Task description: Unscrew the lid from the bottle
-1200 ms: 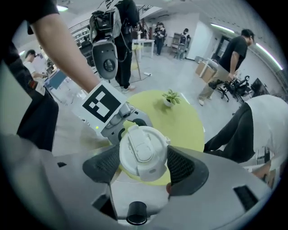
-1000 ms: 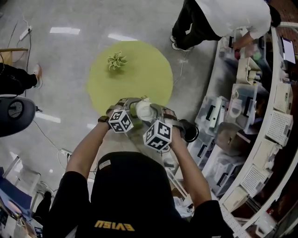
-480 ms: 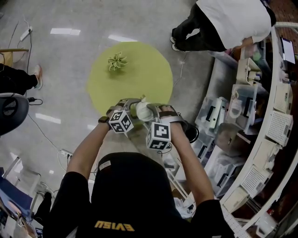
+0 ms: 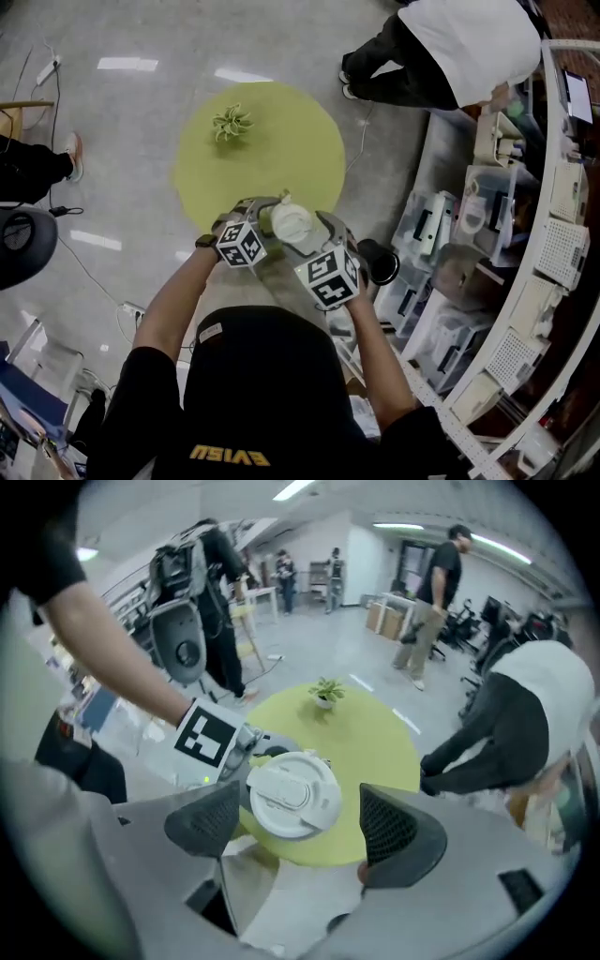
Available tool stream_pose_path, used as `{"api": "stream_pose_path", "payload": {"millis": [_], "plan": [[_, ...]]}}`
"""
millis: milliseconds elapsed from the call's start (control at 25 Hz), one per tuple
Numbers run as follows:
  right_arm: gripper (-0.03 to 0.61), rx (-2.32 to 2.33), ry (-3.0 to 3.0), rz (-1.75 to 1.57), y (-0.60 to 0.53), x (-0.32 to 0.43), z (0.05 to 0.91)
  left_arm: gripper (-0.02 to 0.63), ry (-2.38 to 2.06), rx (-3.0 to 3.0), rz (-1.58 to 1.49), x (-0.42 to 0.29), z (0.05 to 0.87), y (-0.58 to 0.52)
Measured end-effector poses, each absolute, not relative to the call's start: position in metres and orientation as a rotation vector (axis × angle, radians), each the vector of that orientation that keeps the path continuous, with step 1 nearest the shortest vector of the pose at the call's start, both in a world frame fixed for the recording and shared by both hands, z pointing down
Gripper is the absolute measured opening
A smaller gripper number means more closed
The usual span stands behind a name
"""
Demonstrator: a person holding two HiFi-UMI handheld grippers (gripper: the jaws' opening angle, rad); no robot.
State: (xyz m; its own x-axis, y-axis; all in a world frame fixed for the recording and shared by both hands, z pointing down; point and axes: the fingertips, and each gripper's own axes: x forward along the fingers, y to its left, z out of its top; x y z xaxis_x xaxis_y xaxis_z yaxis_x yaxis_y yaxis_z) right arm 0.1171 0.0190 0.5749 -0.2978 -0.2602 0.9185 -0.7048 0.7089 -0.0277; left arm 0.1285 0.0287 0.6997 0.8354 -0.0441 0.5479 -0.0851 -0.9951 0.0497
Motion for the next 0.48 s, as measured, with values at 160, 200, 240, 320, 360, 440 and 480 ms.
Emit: {"api": "stream_pose_path", "payload": {"millis": [160, 200, 240, 320, 360, 440, 480], "plan": [[0.453, 1.091, -1.8, 0.833, 0.016, 0.12, 0.577, 0.371, -0.099, 2.938, 0.877, 0.129, 0.7, 0.029], [0.453, 1.15, -1.777, 0.868, 0.015, 0.12, 0.578, 0.371, -0.1, 2.938, 0.877, 0.128, 0.7, 0.029], [0.453, 1.19, -1.752, 0.872, 0.014, 0.12, 0.58, 0.371, -0.101, 2.938, 0.876, 0.128, 0.7, 0.028], [0.452, 1.213, -1.708, 0.82, 0.013, 0.12, 0.587, 0.371, -0.103, 2.937, 0.875, 0.129, 0.701, 0.028], [0.451, 1.206, -1.693, 0.795, 0.012, 0.12, 0.59, 0.37, -0.103, 2.937, 0.875, 0.129, 0.701, 0.028], [0.425, 1.178, -1.687, 0.79, 0.012, 0.118, 0.595, 0.37, -0.103, 2.936, 0.876, 0.129, 0.701, 0.028], [0.407, 1.162, -1.694, 0.803, 0.013, 0.116, 0.596, 0.37, -0.104, 2.935, 0.877, 0.129, 0.701, 0.028]]}}
